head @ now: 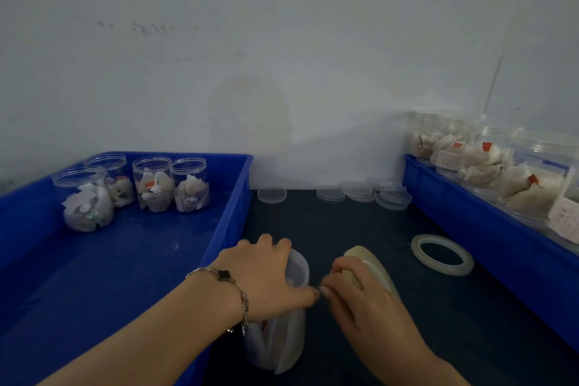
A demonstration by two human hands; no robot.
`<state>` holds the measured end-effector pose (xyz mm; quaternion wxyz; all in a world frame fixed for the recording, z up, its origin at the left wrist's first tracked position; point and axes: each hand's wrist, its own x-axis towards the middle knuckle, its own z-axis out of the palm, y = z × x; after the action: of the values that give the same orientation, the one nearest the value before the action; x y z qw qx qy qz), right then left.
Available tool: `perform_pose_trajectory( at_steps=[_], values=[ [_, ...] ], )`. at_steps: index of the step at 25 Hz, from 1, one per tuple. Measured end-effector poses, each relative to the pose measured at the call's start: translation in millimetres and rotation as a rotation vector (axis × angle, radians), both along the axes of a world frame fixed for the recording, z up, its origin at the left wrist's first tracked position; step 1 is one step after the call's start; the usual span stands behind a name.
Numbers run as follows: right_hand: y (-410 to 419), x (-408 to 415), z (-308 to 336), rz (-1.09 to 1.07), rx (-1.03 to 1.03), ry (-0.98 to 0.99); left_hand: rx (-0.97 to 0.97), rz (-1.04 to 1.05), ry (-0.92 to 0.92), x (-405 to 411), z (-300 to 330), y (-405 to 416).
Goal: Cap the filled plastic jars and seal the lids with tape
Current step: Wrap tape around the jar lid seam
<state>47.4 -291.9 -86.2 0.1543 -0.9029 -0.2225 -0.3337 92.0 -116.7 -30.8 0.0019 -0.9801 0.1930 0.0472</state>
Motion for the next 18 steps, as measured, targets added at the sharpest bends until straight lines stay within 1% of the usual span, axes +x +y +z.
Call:
perform_pose_trajectory(
  at_steps=[5,7,10,13,15,18],
  values=[
    [6.0,2.9,4.0,0.022,-0.062,-0.091,0.02,-0.087,-0.029,-3.5,3.8,-0.5],
    [7.9,2.5,3.7,0.042,-0.05,-0.106,0.024,-0.098,-0.041,-4.7,5.2,-0.8],
    [8.8,1.2,-2.8,0.086,0.091,-0.099,0.009,-0.142,-0.067,-7.4,7.0,-0.4],
    [7.7,2.8,-4.7,0.134,0.257,-0.098,-0.044,-0.213,-0.177,-8.9,9.0,-0.7],
    [5.9,6.4,-2.5,0.139,0.261,-0.106,-0.081,-0.242,-0.235,-8.7,10.7,-1.4],
    [1.3,12.7,2.4,0.163,0.263,-0.045,-0.114,-0.254,-0.273,-8.2,11.1,-2.1]
  ],
)
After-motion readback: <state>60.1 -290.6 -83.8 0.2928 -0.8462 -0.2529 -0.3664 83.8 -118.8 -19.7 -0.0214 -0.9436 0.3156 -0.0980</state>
